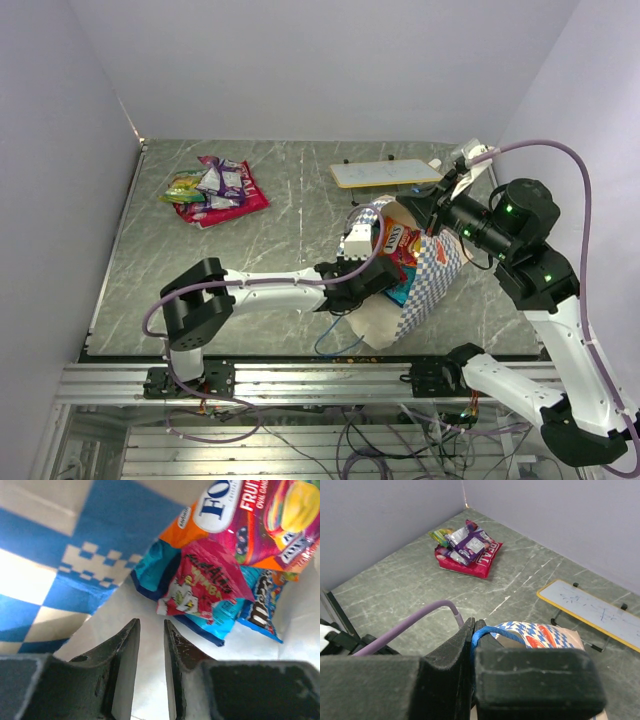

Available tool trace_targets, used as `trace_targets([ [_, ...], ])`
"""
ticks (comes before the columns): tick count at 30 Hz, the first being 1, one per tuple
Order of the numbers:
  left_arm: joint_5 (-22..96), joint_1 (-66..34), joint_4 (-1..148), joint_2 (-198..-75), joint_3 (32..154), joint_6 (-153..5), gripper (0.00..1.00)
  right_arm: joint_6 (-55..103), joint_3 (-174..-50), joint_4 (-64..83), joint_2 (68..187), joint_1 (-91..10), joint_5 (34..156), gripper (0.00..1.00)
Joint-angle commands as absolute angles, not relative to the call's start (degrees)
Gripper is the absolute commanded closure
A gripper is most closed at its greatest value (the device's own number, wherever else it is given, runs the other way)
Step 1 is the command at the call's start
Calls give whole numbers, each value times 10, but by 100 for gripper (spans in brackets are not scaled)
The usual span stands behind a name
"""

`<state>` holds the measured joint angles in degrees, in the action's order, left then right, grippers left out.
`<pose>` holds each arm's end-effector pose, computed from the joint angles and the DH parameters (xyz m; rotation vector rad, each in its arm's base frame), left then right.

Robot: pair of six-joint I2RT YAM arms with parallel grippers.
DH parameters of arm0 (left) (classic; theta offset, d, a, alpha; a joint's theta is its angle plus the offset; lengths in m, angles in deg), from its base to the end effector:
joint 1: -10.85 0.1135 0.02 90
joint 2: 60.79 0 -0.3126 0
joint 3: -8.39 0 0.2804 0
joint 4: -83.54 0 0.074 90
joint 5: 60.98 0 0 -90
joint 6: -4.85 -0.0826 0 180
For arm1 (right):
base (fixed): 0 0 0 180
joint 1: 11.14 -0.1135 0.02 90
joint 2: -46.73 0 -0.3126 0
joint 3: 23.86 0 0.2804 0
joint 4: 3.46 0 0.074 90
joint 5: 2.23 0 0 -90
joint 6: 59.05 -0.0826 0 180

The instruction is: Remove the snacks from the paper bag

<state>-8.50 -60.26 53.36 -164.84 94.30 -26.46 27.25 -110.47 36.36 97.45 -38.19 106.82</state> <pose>0.1949 -0.4143 0.2253 -0.0453 2.2411 -0.4460 0.1667 0.1154 0.5094 -0.5905 1.5727 0.6793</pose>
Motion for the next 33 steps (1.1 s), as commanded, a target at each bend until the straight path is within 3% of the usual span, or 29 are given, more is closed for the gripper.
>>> trace_targets([
  [1,-131,-583,513,-1629,951,-286,64,222,-1123,310,965,-382,1089,100],
  [10,-157,-557,510,-1506,904,-403,57,119,-1086,207,991,-383,1177,100],
  [15,-103,-557,494,-1426,880,-413,41,114,-1079,166,1013,-384,1210,100],
  [20,-162,-647,520,-1366,845,-370,37,111,-1081,164,1032,-386,1173,100],
  [26,-278,-733,560,-1431,859,-355,54,131,-1101,200,1042,-386,1128,100],
  [29,-299,-733,554,-1489,865,-313,73,144,-1114,213,1043,-386,1127,100],
  [33,-278,-708,544,-1589,899,-279,83,160,-1128,229,1037,-386,1116,100],
])
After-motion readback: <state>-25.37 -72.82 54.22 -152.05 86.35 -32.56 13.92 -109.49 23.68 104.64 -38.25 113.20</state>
